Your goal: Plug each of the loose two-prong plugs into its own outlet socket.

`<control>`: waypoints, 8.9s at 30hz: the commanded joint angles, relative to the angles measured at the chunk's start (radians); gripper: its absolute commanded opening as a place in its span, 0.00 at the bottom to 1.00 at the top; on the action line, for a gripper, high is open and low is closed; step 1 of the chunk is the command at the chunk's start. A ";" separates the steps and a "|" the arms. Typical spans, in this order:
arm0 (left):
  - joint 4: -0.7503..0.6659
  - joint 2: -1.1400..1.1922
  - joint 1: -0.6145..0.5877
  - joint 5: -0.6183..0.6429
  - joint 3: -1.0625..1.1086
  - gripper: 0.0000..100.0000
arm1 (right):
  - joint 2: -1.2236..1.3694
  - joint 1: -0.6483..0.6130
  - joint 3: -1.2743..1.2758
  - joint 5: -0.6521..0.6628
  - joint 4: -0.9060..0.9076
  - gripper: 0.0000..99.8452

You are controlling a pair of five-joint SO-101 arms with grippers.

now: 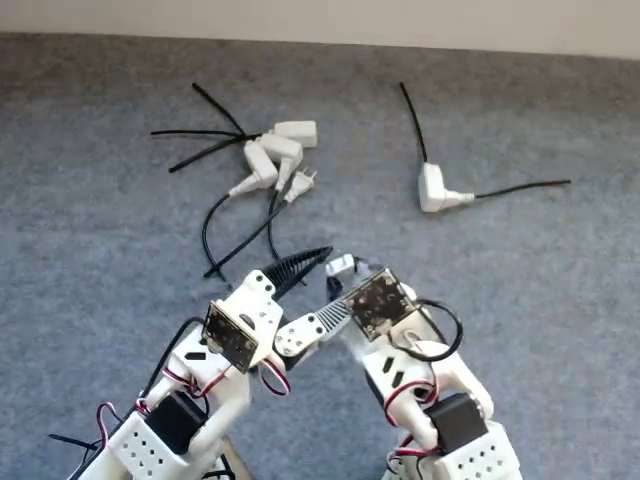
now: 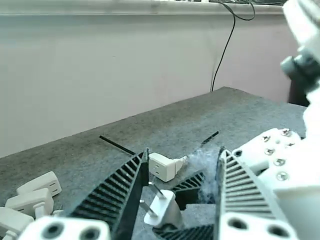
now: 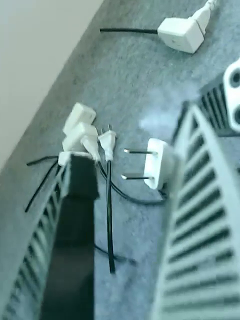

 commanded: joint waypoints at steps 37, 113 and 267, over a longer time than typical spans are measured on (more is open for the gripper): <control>0.017 -0.008 -0.094 -0.003 0.016 0.23 | -0.001 -0.035 -0.779 0.086 0.727 0.05; 1.227 1.402 -0.077 0.933 -1.330 0.23 | 0.527 0.274 -0.733 -0.064 0.656 0.05; 0.853 2.221 -0.205 -0.756 -1.639 0.01 | 0.524 0.420 -0.647 -0.068 0.527 0.05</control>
